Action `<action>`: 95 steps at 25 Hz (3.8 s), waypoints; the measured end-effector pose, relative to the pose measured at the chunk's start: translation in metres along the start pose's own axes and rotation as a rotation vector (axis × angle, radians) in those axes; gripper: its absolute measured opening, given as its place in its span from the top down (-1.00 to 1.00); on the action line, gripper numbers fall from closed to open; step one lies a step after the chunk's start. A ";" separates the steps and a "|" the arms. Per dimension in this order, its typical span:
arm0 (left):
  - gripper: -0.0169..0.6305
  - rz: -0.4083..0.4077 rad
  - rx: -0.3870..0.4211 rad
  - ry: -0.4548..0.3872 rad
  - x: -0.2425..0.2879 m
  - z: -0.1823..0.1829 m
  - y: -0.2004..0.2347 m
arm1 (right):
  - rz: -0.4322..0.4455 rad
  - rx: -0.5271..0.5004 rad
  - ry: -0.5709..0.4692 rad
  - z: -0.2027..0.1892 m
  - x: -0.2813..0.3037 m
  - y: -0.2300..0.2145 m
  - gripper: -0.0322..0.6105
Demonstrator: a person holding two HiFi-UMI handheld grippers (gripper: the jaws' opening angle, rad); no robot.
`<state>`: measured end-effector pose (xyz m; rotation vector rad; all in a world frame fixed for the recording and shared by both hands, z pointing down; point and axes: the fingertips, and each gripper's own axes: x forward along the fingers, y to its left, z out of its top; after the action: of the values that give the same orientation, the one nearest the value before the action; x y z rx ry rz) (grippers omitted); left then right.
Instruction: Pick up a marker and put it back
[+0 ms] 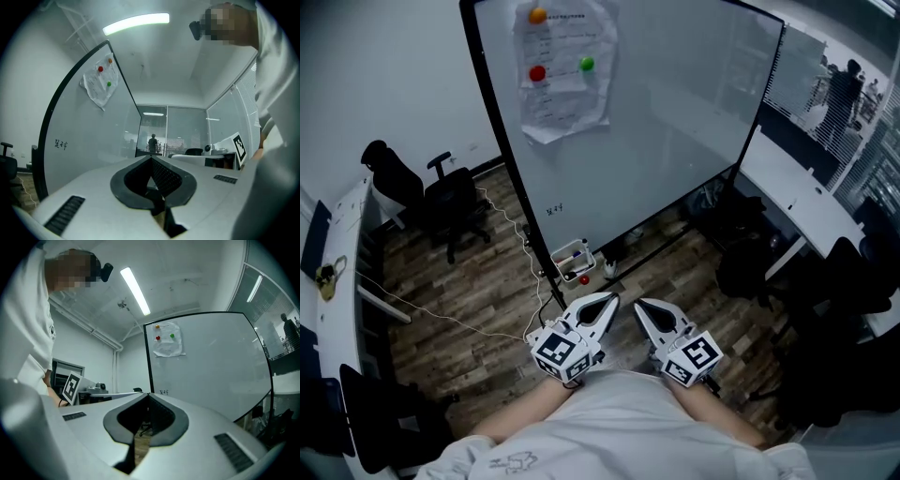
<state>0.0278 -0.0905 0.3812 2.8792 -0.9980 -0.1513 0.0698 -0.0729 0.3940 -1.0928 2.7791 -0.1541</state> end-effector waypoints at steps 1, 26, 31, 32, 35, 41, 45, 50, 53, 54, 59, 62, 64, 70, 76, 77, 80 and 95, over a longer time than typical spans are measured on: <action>0.93 -0.003 0.001 0.001 -0.001 0.001 0.010 | -0.005 0.006 -0.002 -0.001 0.009 -0.001 0.87; 0.93 0.233 -0.029 0.013 0.060 -0.016 0.152 | 0.215 0.039 0.155 -0.026 0.149 -0.099 0.87; 0.93 0.324 -0.057 0.020 0.067 -0.023 0.175 | 0.299 -0.004 0.191 -0.032 0.177 -0.111 0.87; 0.93 0.343 -0.058 0.022 0.068 -0.024 0.179 | 0.314 0.002 0.198 -0.035 0.183 -0.113 0.87; 0.93 0.411 -0.064 0.038 0.064 -0.033 0.196 | 0.346 0.016 0.254 -0.053 0.200 -0.121 0.87; 0.93 0.509 -0.111 0.081 0.055 -0.057 0.219 | 0.413 0.014 0.394 -0.099 0.221 -0.124 0.87; 0.93 0.560 -0.131 0.096 0.050 -0.066 0.230 | 0.426 -0.024 0.449 -0.122 0.230 -0.129 0.86; 0.93 0.591 -0.160 0.113 0.046 -0.076 0.237 | 0.432 -0.002 0.498 -0.143 0.238 -0.130 0.81; 0.93 0.600 -0.184 0.124 0.045 -0.084 0.241 | 0.433 0.010 0.534 -0.157 0.241 -0.130 0.63; 0.93 0.601 -0.189 0.128 0.045 -0.086 0.242 | 0.432 0.010 0.541 -0.160 0.243 -0.130 0.60; 0.93 0.594 -0.214 0.148 0.047 -0.096 0.240 | 0.410 -0.016 0.583 -0.176 0.248 -0.132 0.54; 0.93 0.603 -0.214 0.150 0.045 -0.096 0.244 | 0.423 -0.011 0.589 -0.181 0.255 -0.129 0.54; 0.93 0.605 -0.215 0.155 0.044 -0.096 0.245 | 0.441 -0.018 0.591 -0.184 0.258 -0.125 0.54; 0.93 0.619 -0.221 0.164 0.038 -0.097 0.249 | 0.424 -0.029 0.611 -0.191 0.265 -0.128 0.55; 0.93 0.605 -0.229 0.170 0.032 -0.097 0.249 | 0.420 -0.048 0.607 -0.189 0.263 -0.126 0.66; 0.93 0.602 -0.227 0.168 0.030 -0.095 0.249 | 0.414 -0.050 0.602 -0.188 0.263 -0.125 0.66; 0.93 0.582 -0.227 0.161 0.026 -0.092 0.246 | 0.402 -0.051 0.571 -0.179 0.262 -0.119 0.66; 0.93 0.399 -0.151 0.107 -0.001 -0.057 0.217 | 0.178 -0.078 0.326 -0.102 0.230 -0.100 0.66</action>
<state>-0.0988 -0.2561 0.4632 2.4668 -1.4406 -0.0396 -0.0477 -0.2985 0.4861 -0.8991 3.1810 -0.2231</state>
